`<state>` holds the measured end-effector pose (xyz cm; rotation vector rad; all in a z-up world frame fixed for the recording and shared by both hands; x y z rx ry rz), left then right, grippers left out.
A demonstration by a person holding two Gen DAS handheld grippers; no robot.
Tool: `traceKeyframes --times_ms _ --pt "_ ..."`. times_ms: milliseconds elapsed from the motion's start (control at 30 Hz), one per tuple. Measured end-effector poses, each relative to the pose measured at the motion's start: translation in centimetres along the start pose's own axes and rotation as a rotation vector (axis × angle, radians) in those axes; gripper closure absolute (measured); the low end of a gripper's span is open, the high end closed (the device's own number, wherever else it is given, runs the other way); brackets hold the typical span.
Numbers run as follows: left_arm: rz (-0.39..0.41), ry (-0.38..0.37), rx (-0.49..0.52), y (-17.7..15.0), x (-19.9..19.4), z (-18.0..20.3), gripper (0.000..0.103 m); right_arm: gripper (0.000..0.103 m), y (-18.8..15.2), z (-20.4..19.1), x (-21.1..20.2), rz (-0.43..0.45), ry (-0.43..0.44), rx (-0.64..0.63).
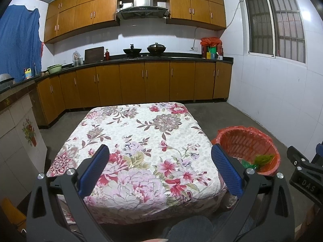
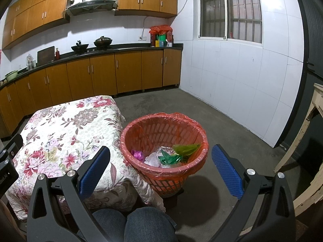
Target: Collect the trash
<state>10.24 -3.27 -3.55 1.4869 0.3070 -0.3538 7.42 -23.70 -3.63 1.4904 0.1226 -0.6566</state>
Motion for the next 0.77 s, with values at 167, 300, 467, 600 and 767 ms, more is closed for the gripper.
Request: traceKeyframes --times_ms 167,300,467,600,767 --pt "-0.002 -0.003 0.001 -0.22 0.10 0.04 0.004 0.003 -0.06 -0.08 0.02 -0.002 0.001 0.000" --pt "-0.002 -0.004 0.003 -0.48 0.13 0.09 0.004 0.003 -0.16 -0.26 -0.13 -0.004 0.002 0.001" --pt "-0.002 -0.004 0.002 -0.34 0.21 0.03 0.004 0.003 -0.07 -0.14 0.00 -0.004 0.002 0.000" --pt "-0.011 -0.005 -0.001 -0.44 0.39 -0.13 0.004 0.003 -0.17 -0.21 -0.07 -0.006 0.003 0.000" --pt "-0.014 -0.006 -0.003 -0.33 0.50 -0.33 0.004 0.003 -0.13 -0.21 -0.07 -0.007 0.003 0.001"
Point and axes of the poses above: each gripper's, at about its wrist camera, not at the fingertips, and x roughly the way its jaws point, z to its right, y to its top, the point moved 9 cm from there along x, roughly the way its jaws point, and after that the axes turned 5 degrees about -x, right-handed, at the moved point
